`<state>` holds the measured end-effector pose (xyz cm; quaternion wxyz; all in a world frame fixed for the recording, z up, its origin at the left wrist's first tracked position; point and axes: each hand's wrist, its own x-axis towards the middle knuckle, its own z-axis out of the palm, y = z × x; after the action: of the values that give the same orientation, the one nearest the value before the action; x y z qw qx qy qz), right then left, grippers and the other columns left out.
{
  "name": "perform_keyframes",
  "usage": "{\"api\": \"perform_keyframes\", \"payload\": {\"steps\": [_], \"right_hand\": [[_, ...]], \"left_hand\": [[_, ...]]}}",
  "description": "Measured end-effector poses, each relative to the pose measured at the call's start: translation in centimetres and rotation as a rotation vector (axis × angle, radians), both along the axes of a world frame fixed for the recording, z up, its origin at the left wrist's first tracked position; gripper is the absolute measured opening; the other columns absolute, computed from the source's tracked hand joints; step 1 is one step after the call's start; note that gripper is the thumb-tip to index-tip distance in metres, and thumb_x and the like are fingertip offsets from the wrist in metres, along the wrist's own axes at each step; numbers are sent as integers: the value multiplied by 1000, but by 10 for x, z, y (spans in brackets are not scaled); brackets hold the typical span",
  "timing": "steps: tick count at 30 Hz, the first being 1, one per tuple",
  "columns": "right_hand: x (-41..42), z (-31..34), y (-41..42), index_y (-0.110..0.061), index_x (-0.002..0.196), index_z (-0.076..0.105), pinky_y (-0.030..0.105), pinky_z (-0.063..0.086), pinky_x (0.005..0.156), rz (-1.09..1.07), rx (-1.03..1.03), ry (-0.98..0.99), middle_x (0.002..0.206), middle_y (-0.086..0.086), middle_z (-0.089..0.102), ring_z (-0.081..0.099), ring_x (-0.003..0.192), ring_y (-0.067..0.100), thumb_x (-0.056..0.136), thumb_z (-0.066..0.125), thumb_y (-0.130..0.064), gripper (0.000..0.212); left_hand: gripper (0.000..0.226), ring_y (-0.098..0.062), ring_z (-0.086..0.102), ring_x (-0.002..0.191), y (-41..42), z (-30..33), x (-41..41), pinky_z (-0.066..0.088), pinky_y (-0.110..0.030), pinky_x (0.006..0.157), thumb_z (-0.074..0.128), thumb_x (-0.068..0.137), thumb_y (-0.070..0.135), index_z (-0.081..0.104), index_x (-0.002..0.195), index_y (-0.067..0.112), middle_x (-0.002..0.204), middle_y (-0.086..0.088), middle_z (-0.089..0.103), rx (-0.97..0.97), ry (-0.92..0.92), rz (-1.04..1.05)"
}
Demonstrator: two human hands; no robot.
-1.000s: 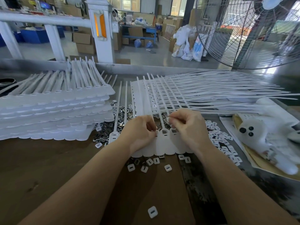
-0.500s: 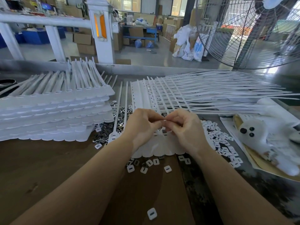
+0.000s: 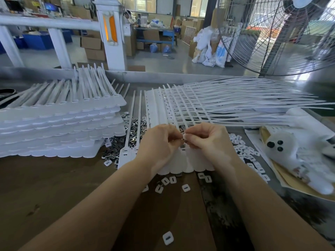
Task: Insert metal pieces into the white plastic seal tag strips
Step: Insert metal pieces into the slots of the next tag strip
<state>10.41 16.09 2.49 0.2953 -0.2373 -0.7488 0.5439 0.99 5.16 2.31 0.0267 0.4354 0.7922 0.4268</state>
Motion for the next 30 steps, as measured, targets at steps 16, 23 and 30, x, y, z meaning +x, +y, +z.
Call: {"api": "perform_keyframes", "payload": {"steps": [16, 23, 30], "right_hand": [[-10, 14, 2, -16, 86, 73, 16, 43, 66, 75, 421, -441, 79, -8, 61, 57, 76, 5, 84, 68, -18, 7], [-15, 19, 5, -13, 90, 73, 15, 41, 61, 114, 346, -522, 84, -3, 64, 57, 74, 4, 83, 68, -15, 9], [-16, 22, 7, -13, 89, 72, 17, 37, 56, 147, 246, -560, 83, -5, 64, 55, 75, 3, 82, 70, -16, 8]], "left_hand": [[35, -11, 38, 106, -7, -17, -14, 31, -27, 90, 70, 69, 54, 54, 94, 36, 102, 13, 43, -262, 89, 13], [35, -13, 38, 111, -6, -17, -13, 31, -30, 95, 70, 69, 55, 53, 93, 36, 102, 13, 41, -275, 100, 23], [35, -13, 39, 109, -6, -17, -13, 30, -27, 90, 70, 68, 56, 51, 91, 37, 103, 13, 44, -263, 95, 13]]}}
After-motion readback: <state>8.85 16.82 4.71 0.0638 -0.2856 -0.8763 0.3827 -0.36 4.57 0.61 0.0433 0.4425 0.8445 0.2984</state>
